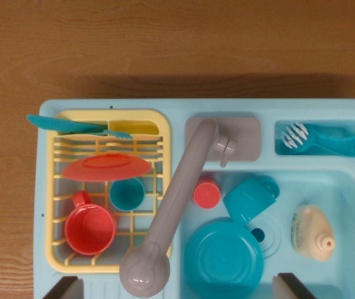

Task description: Pick detergent from the sink

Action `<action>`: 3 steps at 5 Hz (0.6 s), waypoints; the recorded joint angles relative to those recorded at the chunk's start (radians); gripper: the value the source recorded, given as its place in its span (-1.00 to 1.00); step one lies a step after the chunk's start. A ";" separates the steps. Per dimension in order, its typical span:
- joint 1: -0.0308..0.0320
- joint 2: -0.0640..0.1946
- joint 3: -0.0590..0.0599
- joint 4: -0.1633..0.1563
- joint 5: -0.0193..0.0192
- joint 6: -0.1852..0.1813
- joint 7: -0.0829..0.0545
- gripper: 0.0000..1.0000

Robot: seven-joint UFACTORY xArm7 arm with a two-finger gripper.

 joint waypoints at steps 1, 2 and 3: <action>0.0000 0.000 0.000 0.000 0.0000 0.000 0.000 -1.00; -0.0018 0.003 -0.002 -0.008 0.0009 -0.010 -0.005 -1.00; -0.0018 0.003 -0.002 -0.008 0.0009 -0.010 -0.005 -1.00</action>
